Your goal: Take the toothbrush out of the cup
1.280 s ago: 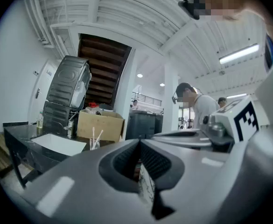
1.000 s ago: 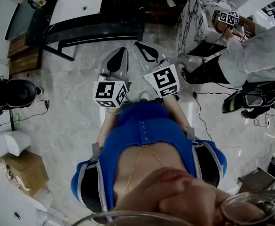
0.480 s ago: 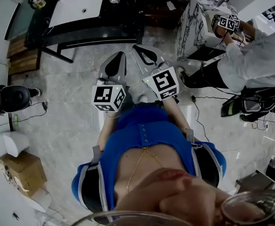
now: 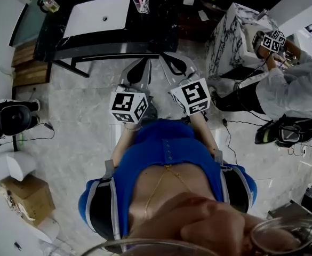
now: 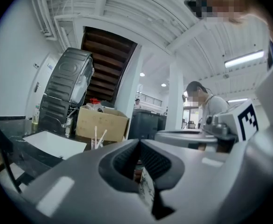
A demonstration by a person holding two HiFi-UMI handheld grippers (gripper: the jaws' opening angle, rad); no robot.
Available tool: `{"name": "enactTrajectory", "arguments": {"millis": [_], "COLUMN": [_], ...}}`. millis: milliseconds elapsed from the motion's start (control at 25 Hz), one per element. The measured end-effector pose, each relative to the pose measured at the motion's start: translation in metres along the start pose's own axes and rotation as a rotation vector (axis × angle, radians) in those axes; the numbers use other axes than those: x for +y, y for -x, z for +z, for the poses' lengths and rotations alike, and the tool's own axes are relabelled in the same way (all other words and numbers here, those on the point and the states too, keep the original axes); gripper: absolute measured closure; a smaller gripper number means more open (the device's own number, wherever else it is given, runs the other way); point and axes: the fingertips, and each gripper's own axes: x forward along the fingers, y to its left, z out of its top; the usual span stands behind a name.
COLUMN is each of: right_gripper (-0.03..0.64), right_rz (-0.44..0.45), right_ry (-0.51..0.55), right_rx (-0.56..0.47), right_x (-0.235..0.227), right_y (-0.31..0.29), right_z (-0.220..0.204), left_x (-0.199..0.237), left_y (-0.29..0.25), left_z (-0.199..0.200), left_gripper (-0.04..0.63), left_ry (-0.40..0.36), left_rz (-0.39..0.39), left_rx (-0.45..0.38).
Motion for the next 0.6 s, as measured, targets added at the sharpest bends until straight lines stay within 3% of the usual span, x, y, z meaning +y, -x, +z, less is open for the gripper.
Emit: {"name": "enactTrajectory", "arguments": {"millis": [280, 600], "right_gripper": [0.615, 0.615], "right_rz": [-0.036, -0.08], "right_ry": [-0.008, -0.017], "right_rx": [-0.008, -0.003], "right_x": [-0.014, -0.016], "right_y": [-0.057, -0.107], "right_z": [0.01, 0.012], "left_x": [0.047, 0.103], "left_y": [-0.038, -0.05], "left_z": [0.02, 0.024], "left_gripper": [0.595, 0.594], "left_ry": [0.001, 0.009], "left_rz": [-0.077, -0.091], "left_rx": [-0.014, -0.017]}}
